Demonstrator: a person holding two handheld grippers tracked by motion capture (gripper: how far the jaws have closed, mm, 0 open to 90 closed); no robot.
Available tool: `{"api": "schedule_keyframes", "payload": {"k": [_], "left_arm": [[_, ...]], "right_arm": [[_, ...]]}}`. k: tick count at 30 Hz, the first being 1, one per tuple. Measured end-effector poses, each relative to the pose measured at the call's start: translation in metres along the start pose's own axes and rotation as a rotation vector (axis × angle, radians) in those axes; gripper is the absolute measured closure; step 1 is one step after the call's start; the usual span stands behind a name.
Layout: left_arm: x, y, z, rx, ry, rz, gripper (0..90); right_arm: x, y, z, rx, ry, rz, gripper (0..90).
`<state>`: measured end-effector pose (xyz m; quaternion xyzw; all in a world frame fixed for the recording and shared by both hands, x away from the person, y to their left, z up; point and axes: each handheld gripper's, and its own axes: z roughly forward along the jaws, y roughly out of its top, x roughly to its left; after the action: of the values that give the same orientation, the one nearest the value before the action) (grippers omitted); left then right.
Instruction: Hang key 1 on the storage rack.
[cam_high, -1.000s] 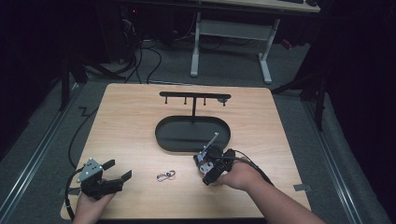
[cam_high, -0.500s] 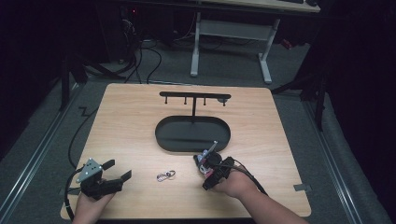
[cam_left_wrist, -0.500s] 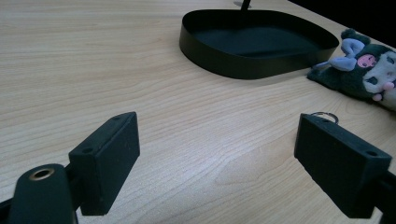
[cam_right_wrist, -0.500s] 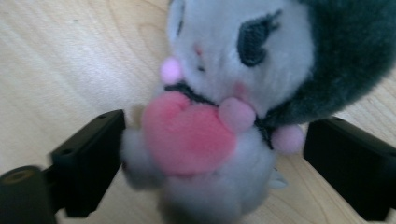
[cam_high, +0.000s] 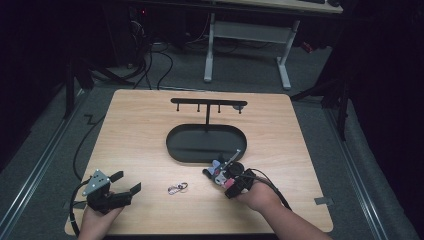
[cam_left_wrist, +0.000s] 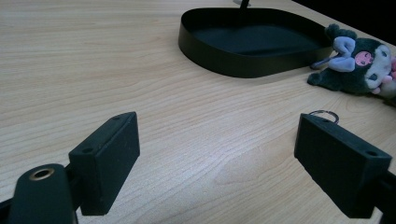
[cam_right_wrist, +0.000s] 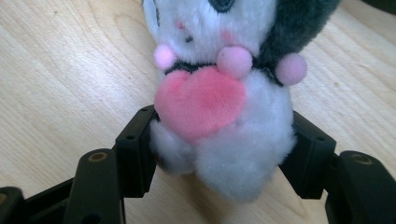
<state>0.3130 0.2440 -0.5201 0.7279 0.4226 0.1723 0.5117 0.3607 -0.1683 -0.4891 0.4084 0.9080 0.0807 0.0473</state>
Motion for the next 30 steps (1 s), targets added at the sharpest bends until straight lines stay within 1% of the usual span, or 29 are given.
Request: {"api": "schedule_keyframes", "payload": {"k": [1,2,4,7,8,9,11,12,14,16,19,21,23,27,30], "left_arm": [[0.0,0.0,0.0,-0.002,-0.001,0.0,14.8],[0.0,0.0,0.0,-0.003,0.001,0.001,14.8],[0.0,0.0,0.001,0.0,0.002,-0.001,14.8],[0.0,0.001,0.002,0.003,0.004,-0.003,14.8],[0.0,0.001,0.002,0.007,0.005,0.005,14.9],[-0.001,0.001,0.002,0.01,0.005,0.007,14.8],[-0.001,0.001,0.003,0.012,0.004,0.01,14.8],[-0.001,0.001,0.003,0.013,0.003,0.01,14.8],[-0.001,0.001,0.002,0.011,0.003,0.008,14.8],[-0.001,0.001,0.002,0.01,0.0,0.009,14.8],[0.0,0.001,0.002,0.01,0.0,0.011,14.8],[0.001,0.0,0.002,0.011,0.0,0.005,14.8],[0.0,0.0,0.003,0.011,0.0,0.006,14.9],[-0.001,0.001,0.004,0.008,0.0,0.006,14.8],[-0.002,0.001,0.003,0.007,-0.002,0.011,14.8]], "right_arm": [[-0.001,-0.001,-0.001,0.002,-0.006,0.011,33.4],[-0.002,-0.001,-0.001,-0.001,-0.011,0.007,31.0],[-0.001,-0.001,-0.002,0.0,-0.013,0.015,30.0],[-0.001,0.003,-0.006,-0.011,-0.022,0.008,27.7],[-0.001,0.006,-0.006,-0.013,-0.029,-0.019,26.7],[-0.001,0.008,-0.006,-0.014,-0.031,-0.028,26.4],[0.0,0.009,-0.006,-0.015,-0.037,-0.026,26.3],[-0.001,0.012,-0.005,-0.014,-0.045,-0.04,27.3],[-0.001,0.012,-0.005,-0.014,-0.047,-0.038,28.6],[-0.001,0.012,-0.003,-0.014,-0.059,-0.047,30.4],[-0.004,0.011,-0.003,-0.016,-0.057,-0.039,37.3],[-0.005,0.01,-0.005,-0.025,-0.064,-0.044,44.4],[-0.006,0.01,-0.006,-0.032,-0.066,-0.043,45.6],[-0.006,0.007,-0.008,-0.026,-0.06,-0.07,48.0],[-0.005,0.006,-0.009,-0.02,-0.053,-0.076,48.6]]}}
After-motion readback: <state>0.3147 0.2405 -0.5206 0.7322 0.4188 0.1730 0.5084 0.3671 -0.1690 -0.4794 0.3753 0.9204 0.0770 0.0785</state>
